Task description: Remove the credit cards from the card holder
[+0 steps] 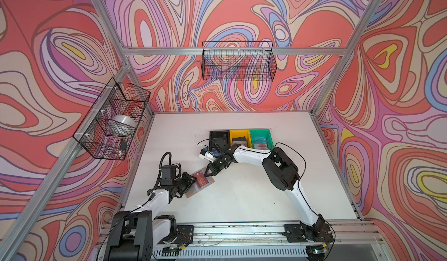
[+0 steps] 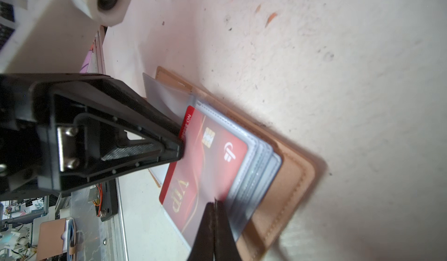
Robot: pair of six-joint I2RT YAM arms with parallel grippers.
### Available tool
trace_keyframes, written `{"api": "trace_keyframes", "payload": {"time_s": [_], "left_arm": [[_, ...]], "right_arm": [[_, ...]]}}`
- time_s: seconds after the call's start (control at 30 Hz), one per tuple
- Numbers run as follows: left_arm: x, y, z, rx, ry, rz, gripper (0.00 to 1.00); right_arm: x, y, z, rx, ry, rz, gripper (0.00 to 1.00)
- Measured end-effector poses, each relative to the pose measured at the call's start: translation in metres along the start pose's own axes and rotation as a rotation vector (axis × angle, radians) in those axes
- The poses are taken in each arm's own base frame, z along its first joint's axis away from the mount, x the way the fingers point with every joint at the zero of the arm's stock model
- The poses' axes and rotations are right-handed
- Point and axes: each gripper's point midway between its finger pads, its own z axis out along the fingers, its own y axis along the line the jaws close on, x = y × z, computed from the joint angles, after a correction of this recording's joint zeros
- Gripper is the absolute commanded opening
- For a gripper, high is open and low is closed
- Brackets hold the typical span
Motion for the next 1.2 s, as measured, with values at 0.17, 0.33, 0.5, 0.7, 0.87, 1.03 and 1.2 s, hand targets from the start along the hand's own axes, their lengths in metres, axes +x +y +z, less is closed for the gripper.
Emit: {"api": "trace_keyframes", "payload": {"time_s": [0.17, 0.33, 0.5, 0.7, 0.87, 1.03, 1.2], "left_arm": [[0.0001, -0.0001, 0.0003, 0.001, 0.002, 0.000, 0.21], [0.0002, 0.0001, 0.0004, 0.001, 0.002, -0.001, 0.18], [0.0002, 0.0000, 0.0004, 0.001, 0.002, 0.000, 0.15], [0.0003, 0.0000, 0.0004, 0.002, 0.003, 0.000, 0.13], [0.0005, 0.0002, 0.0005, 0.001, 0.003, -0.001, 0.13], [0.0010, 0.0009, 0.0007, 0.004, 0.001, 0.001, 0.12], [0.0011, 0.0006, -0.0001, 0.009, -0.006, 0.006, 0.13]], "right_arm": [[0.0000, 0.0000, 0.0001, -0.001, 0.000, 0.000, 0.05], [0.0005, 0.0005, 0.0004, -0.004, 0.001, 0.000, 0.05], [0.0012, 0.0012, 0.0014, -0.009, 0.003, 0.003, 0.05], [0.0018, 0.0018, 0.0018, -0.015, 0.005, 0.004, 0.05], [0.0019, 0.0017, 0.0019, -0.016, 0.006, 0.005, 0.05], [0.0023, 0.0019, 0.0024, -0.019, 0.007, 0.009, 0.05], [0.0026, 0.0023, 0.0028, -0.024, 0.008, 0.015, 0.05]]}}
